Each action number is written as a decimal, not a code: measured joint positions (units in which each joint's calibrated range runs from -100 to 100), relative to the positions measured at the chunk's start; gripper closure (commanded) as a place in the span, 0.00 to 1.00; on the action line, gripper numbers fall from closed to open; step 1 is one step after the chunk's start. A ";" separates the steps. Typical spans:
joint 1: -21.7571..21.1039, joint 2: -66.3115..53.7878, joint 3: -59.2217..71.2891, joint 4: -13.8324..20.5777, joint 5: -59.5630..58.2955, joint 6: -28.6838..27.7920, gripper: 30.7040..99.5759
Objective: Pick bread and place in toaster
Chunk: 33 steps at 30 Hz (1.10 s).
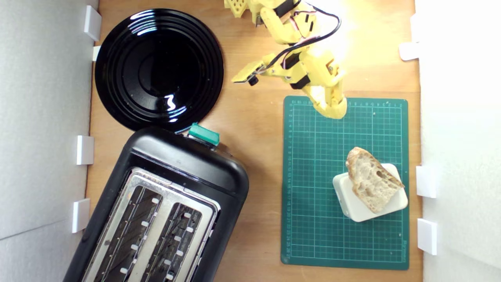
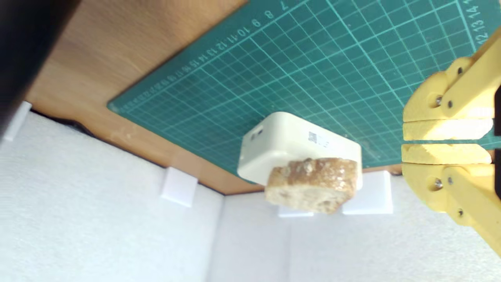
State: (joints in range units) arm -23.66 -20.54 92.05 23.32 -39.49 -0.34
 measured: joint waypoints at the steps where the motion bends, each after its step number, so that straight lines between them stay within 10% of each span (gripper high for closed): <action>1: 0.18 0.34 0.00 -1.24 -0.93 0.16 1.00; 33: 1.37 21.59 -7.49 -2.58 -20.25 -0.16 1.00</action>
State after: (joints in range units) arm -22.29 1.05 84.56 20.75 -59.75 -0.49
